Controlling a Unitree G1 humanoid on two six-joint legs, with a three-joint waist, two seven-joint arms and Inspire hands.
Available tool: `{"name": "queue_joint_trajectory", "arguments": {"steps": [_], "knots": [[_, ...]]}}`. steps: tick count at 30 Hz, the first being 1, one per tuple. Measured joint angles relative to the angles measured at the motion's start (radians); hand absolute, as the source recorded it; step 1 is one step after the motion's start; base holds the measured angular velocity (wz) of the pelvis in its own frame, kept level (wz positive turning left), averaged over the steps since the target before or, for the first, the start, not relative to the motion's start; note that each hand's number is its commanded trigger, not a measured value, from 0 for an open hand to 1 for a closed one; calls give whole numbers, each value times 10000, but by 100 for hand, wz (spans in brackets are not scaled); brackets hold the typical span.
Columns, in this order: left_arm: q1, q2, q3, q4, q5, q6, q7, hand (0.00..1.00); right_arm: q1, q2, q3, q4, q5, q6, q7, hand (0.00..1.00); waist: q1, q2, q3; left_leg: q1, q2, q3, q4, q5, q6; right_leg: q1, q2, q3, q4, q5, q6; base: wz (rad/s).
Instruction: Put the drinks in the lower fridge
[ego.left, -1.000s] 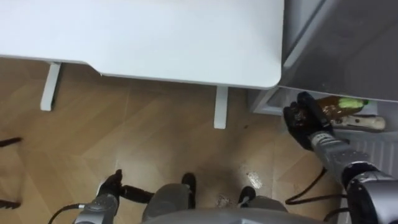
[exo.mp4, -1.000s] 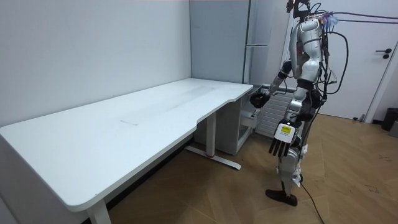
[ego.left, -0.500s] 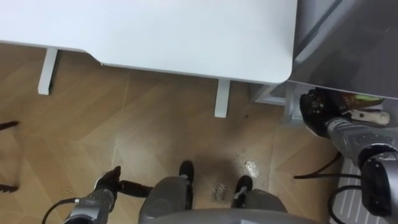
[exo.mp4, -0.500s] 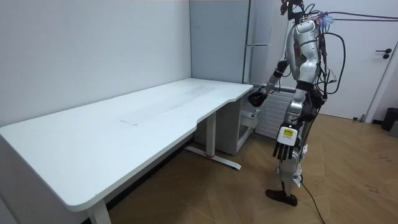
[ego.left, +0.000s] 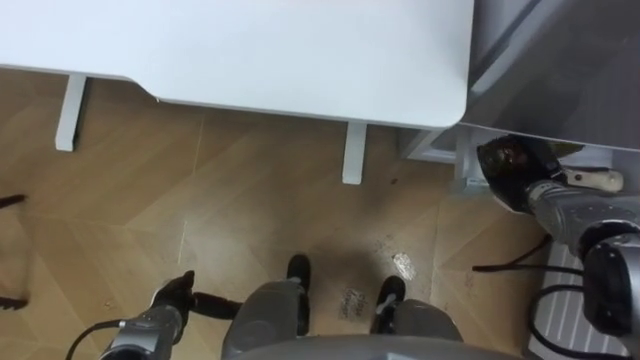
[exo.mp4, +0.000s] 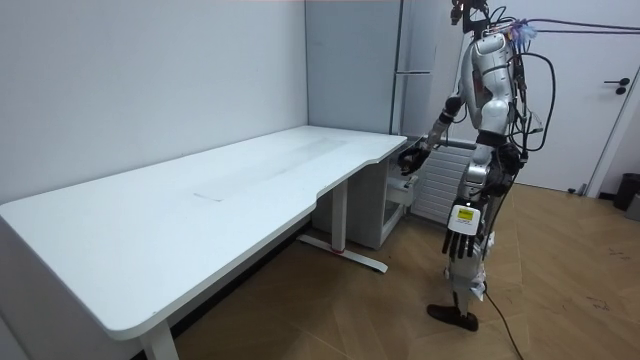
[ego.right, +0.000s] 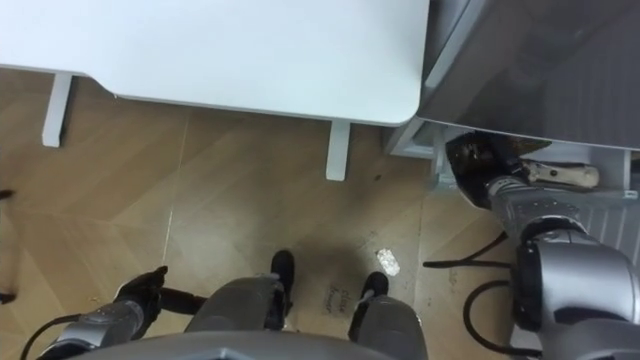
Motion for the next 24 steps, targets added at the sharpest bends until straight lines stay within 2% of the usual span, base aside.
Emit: {"name": "queue_joint_trajectory", "arguments": {"steps": [19,24], "knots": [[-12,97,-20,76,-2,-22,-157,0,-75,-17,-14,-4,7,-51,-11,0,4,29,-14,94,1,21,52,86,-1,55,-8,38,103,11,-17,0],[-11,98,-13,54,4,-24,-160,0,-74,-18,-14,-5,-3,-220,5,0,-4,144,-22,109,1,23,72,86,-1,92,-7,33,92,12,-17,0]]}}
